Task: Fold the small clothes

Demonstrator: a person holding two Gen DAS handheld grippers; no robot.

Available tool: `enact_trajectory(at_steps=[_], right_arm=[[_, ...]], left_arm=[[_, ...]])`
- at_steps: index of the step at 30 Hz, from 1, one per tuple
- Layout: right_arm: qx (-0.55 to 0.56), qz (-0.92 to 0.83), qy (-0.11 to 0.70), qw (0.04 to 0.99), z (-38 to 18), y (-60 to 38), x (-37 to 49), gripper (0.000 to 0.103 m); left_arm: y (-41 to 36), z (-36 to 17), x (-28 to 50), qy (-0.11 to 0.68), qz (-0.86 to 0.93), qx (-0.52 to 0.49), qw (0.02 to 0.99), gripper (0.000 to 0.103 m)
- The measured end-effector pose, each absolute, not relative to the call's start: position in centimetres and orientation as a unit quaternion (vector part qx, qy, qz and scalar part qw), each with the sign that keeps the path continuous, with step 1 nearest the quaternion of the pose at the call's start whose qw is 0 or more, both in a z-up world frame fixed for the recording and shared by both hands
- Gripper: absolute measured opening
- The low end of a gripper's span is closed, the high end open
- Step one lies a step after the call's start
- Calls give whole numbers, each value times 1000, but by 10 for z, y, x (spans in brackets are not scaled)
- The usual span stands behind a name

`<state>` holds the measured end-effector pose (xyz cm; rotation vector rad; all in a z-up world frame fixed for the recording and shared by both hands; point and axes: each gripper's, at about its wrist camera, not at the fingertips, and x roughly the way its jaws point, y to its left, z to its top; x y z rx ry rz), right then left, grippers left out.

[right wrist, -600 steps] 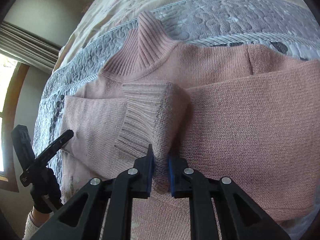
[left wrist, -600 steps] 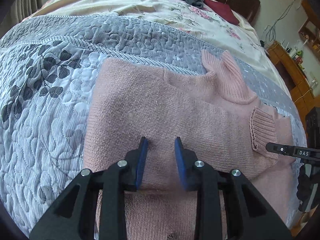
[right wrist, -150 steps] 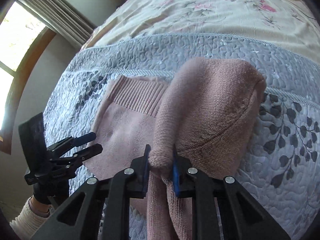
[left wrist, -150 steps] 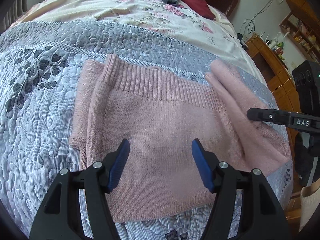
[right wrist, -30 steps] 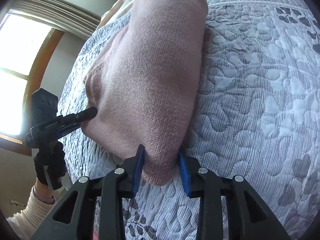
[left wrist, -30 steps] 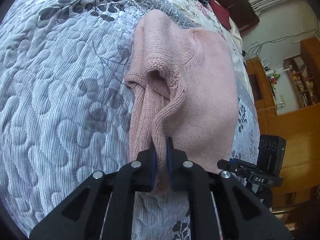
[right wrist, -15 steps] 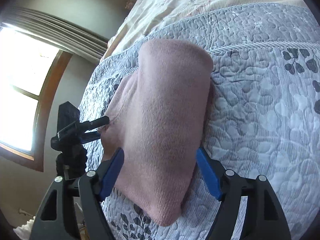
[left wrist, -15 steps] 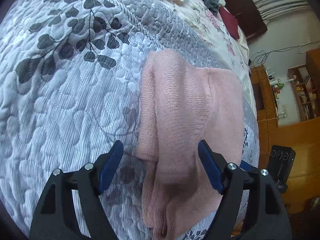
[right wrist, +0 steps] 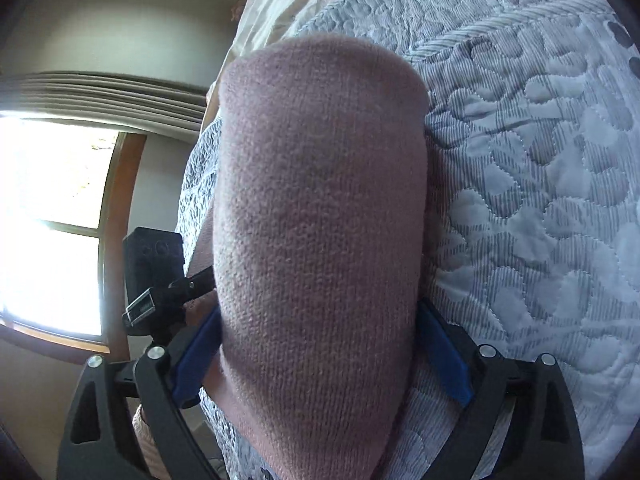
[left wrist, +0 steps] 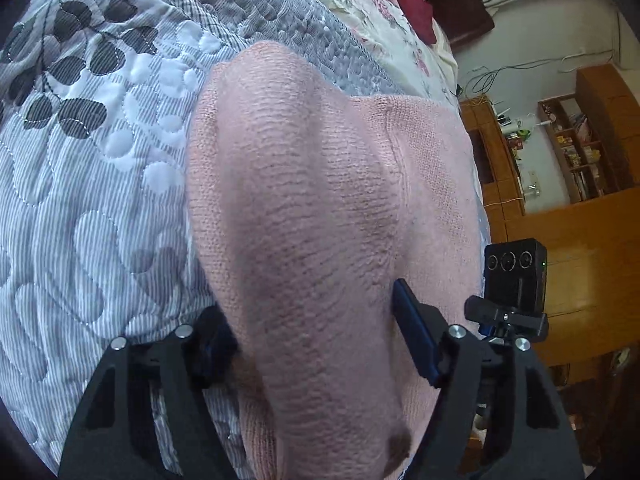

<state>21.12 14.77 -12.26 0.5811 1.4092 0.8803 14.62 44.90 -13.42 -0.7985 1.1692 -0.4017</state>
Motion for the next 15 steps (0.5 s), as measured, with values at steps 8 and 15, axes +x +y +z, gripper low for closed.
enact_trajectory(at_steps=[8, 15], right_arm=[[270, 405, 593, 642, -97, 125, 201, 59], [264, 422, 561, 661, -37, 57, 166, 59]], left_arm=[[441, -117, 124, 477, -214, -416, 744, 45], [380, -67, 89, 449, -267, -410, 747, 44]])
